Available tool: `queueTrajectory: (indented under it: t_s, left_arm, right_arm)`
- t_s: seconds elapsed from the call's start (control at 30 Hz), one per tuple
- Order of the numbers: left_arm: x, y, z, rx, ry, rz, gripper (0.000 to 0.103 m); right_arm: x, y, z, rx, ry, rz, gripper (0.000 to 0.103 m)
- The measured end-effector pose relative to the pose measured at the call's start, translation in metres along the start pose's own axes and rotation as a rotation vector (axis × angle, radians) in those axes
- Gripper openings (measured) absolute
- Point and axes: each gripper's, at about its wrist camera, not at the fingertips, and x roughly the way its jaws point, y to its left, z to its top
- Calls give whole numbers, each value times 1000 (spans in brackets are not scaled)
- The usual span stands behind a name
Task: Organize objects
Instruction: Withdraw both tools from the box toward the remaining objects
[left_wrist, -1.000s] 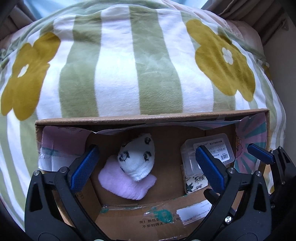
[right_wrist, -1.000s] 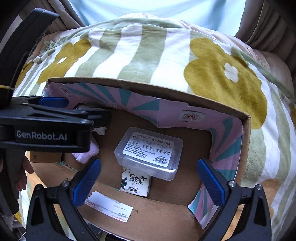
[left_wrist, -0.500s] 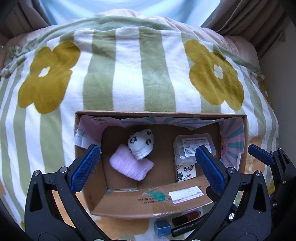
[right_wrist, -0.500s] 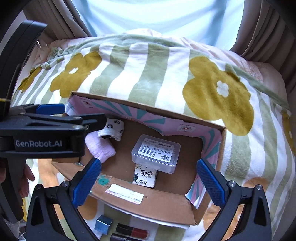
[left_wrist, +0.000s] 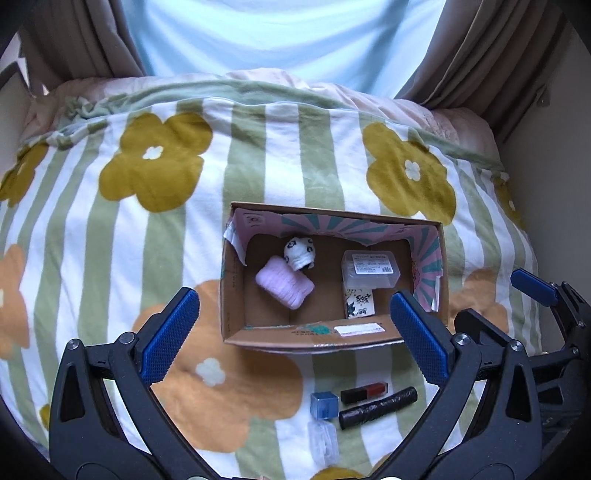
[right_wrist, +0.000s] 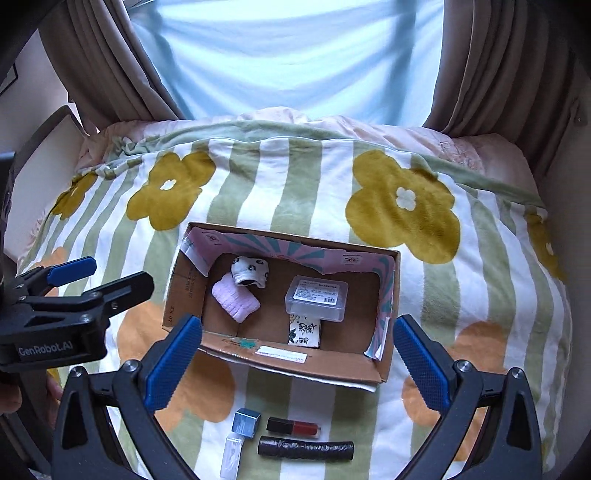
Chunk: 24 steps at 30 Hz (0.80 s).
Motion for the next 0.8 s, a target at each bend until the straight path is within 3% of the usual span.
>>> queueTrajectory:
  t_s: [0.33, 0.6, 0.8]
  left_arm:
    - [-76, 19, -70, -28, -85, 20, 103]
    - [-100, 27, -142, -58, -72, -12, 103]
    - [-112, 24, -165, -35, -78, -23, 103]
  right_arm:
    - [-58, -1, -60, 36, -41, 10, 103]
    - [-83, -3, -115, 60, -46, 15, 103]
    - [-98, 2, -132, 29, -68, 27, 103]
